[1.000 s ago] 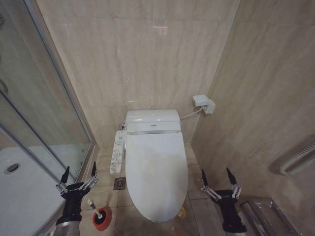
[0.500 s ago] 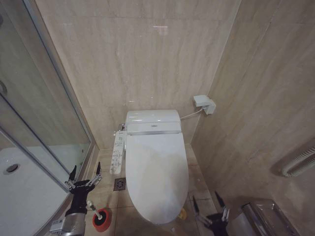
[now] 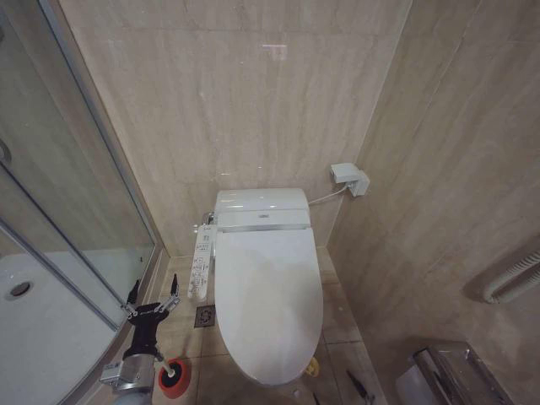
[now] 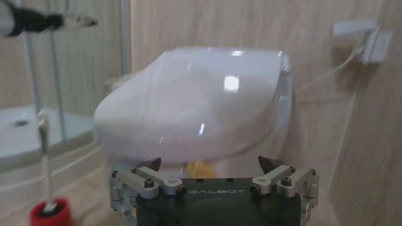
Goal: Open the toilet lid, clean the toilet bowl with a toilet brush, close the toilet lid, and flush.
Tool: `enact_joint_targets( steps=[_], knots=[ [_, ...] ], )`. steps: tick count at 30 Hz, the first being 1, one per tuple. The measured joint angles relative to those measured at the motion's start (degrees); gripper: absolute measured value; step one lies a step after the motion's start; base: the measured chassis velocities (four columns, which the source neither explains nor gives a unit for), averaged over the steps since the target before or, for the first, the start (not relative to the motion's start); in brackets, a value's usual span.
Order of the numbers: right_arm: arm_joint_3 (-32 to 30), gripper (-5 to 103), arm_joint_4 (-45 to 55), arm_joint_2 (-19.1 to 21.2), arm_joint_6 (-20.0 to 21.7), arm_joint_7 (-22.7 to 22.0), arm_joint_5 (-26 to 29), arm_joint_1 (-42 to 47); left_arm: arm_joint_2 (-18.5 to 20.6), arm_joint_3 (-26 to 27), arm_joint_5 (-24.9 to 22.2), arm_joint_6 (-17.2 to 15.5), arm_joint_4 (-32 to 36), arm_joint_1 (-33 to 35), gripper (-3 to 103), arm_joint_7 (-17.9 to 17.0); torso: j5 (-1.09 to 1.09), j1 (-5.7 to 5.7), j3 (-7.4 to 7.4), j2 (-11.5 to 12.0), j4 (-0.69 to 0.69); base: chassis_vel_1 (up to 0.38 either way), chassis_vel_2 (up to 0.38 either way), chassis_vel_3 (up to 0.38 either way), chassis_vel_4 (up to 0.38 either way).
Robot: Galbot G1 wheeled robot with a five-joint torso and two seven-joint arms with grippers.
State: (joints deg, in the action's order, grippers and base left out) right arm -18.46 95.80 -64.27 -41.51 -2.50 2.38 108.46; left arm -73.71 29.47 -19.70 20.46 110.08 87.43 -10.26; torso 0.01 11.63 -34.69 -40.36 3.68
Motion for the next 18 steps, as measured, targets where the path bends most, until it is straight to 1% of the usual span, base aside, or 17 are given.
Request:
enact_joint_targets(
  steps=[3,10,12,13,14,16,18],
  knots=[
    [1.1,100,-3.0,1.5,-0.4,0.5,0.3,-1.7,-0.6,-0.3,0.3,0.0,0.0,0.3,100,0.0,0.00,0.00,0.00,0.0,-0.01,0.000,0.000,0.000,0.000],
    [2.7,100,-6.3,3.1,-0.6,1.3,0.2,-4.6,-0.9,0.0,0.9,0.0,0.1,1.2,100,0.0,0.00,0.00,0.00,0.0,-0.02,0.000,0.000,0.000,0.000],
    [2.7,100,-7.6,3.4,-1.4,2.3,-1.8,-5.8,-0.9,0.3,1.0,0.0,0.1,1.6,100,0.0,0.00,0.00,0.00,0.0,-0.01,0.000,0.000,0.000,0.000],
    [2.3,100,-8.5,3.3,-2.2,3.0,-3.7,-6.5,-0.9,0.4,1.0,0.0,0.1,1.8,100,0.0,0.00,0.00,0.00,0.0,-0.01,0.000,0.000,0.000,0.000],
    [2.3,100,-8.5,3.3,-2.2,3.0,-3.7,-6.5,-0.9,0.4,1.0,0.0,0.1,1.8,100,0.0,0.00,0.00,0.00,0.0,-0.01,0.000,0.000,0.000,0.000],
    [1.4,100,-10.1,3.0,-3.7,4.1,-6.5,-8.4,-1.1,0.4,1.1,0.0,0.1,2.0,100,-0.1,0.00,0.00,0.00,0.0,-0.01,0.000,0.000,0.000,0.000],
    [1.2,100,-10.8,2.8,-4.3,4.5,-7.3,-9.2,-1.2,0.4,1.3,-0.1,0.1,2.1,100,-0.1,0.00,0.00,0.00,0.0,-0.01,0.000,0.000,0.000,0.000]
  ],
)
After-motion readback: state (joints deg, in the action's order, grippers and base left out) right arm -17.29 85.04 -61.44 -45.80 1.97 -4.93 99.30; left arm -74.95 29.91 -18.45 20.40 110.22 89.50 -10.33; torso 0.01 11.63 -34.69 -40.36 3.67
